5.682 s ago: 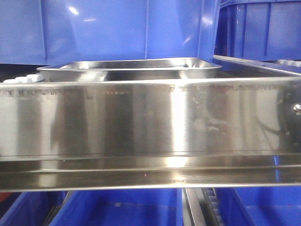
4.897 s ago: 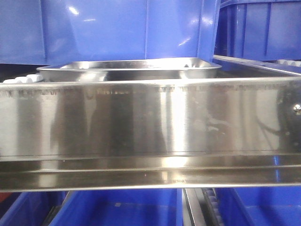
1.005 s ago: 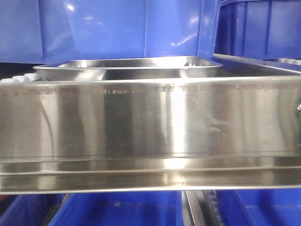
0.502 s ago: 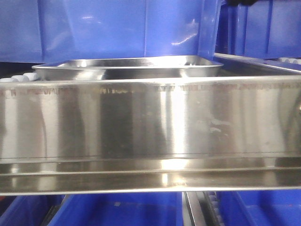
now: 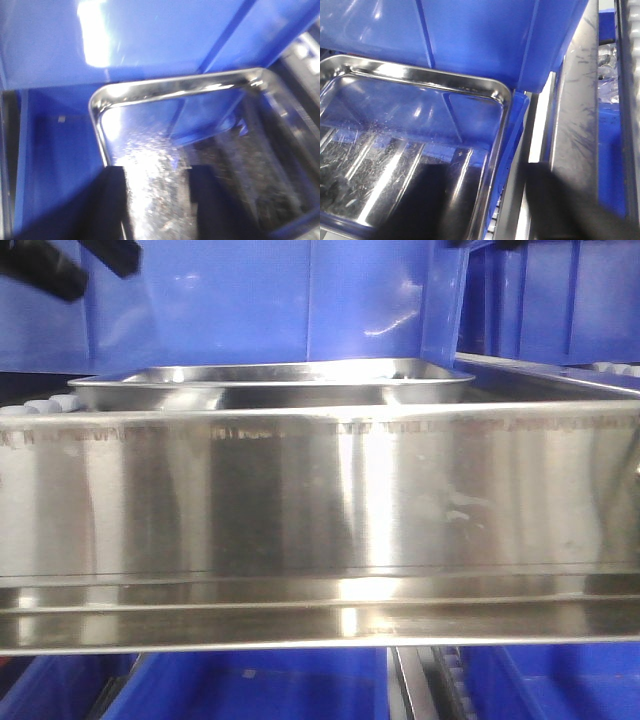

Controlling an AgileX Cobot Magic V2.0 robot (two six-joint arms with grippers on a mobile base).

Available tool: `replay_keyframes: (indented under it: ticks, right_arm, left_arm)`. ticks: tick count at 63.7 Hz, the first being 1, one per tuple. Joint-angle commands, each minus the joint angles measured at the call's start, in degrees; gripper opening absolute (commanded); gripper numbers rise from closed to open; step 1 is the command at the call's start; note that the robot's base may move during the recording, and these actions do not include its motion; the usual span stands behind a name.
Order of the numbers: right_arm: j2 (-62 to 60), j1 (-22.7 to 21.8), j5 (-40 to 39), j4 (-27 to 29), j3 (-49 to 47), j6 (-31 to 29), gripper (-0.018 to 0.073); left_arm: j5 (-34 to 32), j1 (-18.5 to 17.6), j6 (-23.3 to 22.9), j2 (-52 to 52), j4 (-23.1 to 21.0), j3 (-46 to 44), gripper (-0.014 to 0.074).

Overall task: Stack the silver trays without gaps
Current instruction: 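Lower both grippers toward the opposite short edges of the silver tray, then close both grippers on the silver tray's rims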

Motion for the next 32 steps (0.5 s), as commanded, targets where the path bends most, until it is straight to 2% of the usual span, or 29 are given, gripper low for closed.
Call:
replay_keyframes:
  ticks: [1, 9, 14, 23, 32]
  right_arm:
    - [0.7, 0.2, -1.2, -0.3, -0.5, 1.9, 0.0394]
    - [2.6, -0.2, -1.2, -0.1, -0.5, 4.2, 0.0316]
    - [4.1, -0.2, -0.8, -0.1, -0.5, 4.2, 0.0277]
    - [6.4, -0.2, -0.3, 0.4, -0.5, 4.2, 0.0276]
    - [8.2, -0.2, -0.3, 0.4, -0.5, 4.2, 0.0276]
  left_arm:
    - [-2.9, -0.4, 0.3, -0.1, 0.1, -0.5, 0.0307]
    - [-3.4, -0.4, 0.3, -0.1, -0.7, -0.5, 0.0306]
    - [-2.9, -0.4, 0.3, -0.1, 1.2, -0.5, 0.0306]
    - [-0.2, 0.2, 0.2, 0.6, 1.8, -0.5, 0.0314]
    - [1.9, 0.2, 0.2, 3.0, 1.8, -0.6, 0.0394]
